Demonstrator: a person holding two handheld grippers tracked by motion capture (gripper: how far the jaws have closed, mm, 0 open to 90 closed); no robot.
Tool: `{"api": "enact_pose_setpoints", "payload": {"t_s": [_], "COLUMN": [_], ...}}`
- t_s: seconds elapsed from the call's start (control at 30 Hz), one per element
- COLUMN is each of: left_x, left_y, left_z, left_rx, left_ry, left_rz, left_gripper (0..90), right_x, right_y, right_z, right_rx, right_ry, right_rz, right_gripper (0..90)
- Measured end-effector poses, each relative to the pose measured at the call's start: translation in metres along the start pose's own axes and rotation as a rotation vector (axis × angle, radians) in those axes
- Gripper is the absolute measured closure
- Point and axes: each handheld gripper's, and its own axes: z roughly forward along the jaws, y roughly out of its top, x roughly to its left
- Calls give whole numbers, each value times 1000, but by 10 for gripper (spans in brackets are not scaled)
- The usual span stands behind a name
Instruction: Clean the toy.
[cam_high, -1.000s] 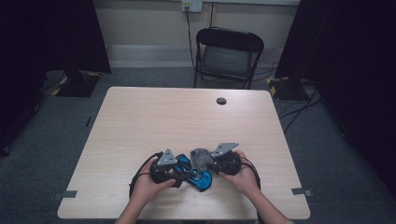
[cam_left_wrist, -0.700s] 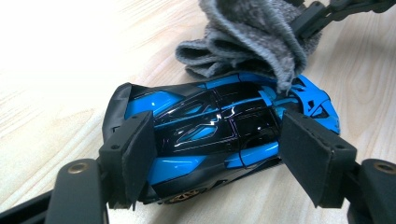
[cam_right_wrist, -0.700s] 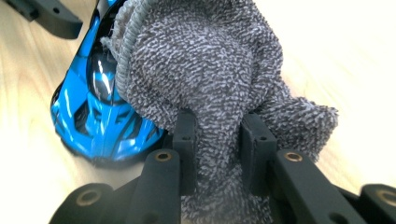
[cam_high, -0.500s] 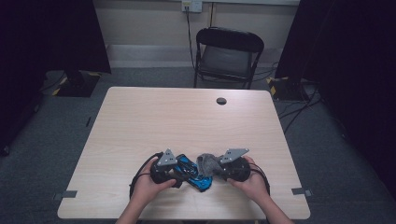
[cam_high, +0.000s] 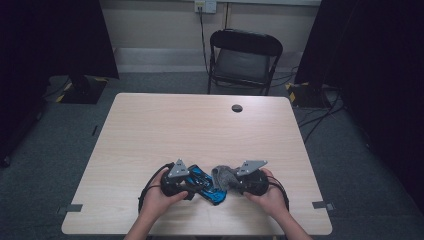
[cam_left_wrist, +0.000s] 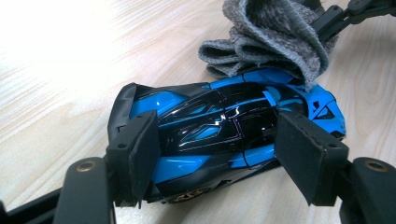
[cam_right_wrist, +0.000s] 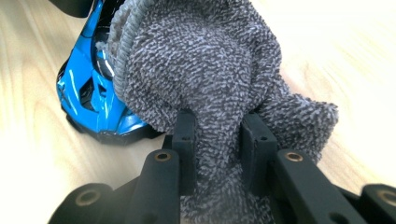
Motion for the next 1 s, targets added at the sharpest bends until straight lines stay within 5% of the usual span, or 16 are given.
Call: {"api": "enact_pose_setpoints", "payload": {"t_s": [0.53, 1.0], "left_x": [16, 0], "left_y": [-1, 9], "left_z": [-5, -2], "left_rx": [4, 18], "left_ry": [2, -14], "left_rz": [-15, 19], "left_gripper": [361, 235], "right_x": [-15, -18], "right_y": [23, 6], "right_z": [24, 4], "right_rx": [-11, -5], "right_ry": [-39, -52], "right_rz": [33, 38], "right_gripper": [711, 710]}}
